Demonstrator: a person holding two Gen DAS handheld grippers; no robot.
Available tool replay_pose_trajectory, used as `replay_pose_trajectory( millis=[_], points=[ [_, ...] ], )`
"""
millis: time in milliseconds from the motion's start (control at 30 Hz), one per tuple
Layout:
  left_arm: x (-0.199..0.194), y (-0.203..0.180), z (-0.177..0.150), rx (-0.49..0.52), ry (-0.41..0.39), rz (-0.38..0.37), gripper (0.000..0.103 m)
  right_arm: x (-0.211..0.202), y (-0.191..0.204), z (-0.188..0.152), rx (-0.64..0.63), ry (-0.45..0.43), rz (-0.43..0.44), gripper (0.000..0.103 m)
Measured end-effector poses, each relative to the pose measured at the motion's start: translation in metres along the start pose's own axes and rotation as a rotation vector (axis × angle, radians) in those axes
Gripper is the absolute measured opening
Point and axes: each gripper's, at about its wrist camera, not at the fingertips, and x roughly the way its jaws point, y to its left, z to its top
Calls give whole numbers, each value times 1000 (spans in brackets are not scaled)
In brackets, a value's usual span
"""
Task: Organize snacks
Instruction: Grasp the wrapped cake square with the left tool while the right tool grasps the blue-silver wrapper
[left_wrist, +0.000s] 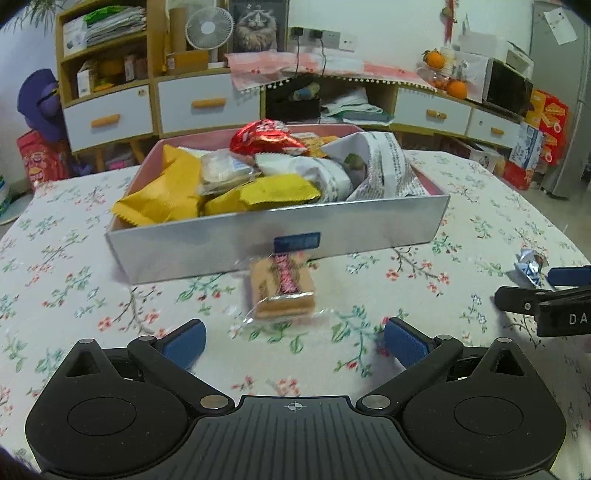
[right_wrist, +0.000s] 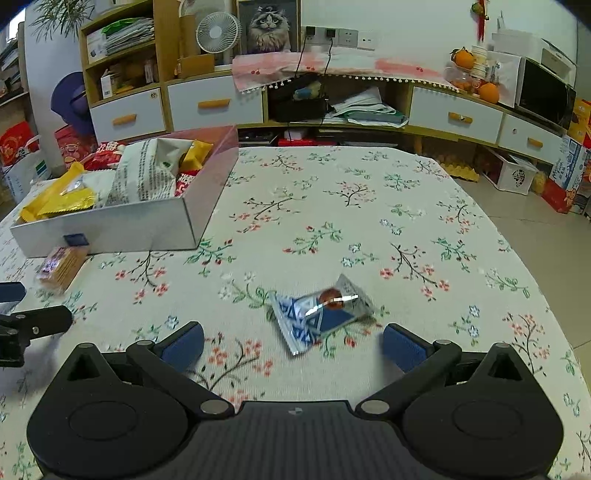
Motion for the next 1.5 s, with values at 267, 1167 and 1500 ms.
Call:
replay_pose_trajectory(
  millis=[267,1167,1500],
  points=[
    [8,-5,9,-14,3,-16,101,7,-3,9,-6,23,4,77],
    [8,12,24,-74,13,-47,38,7,-21,24,21,52,-28,30],
    [3,4,21,-59,29,-53,34,1,-15,24,-9,58,-24,16]
  ],
)
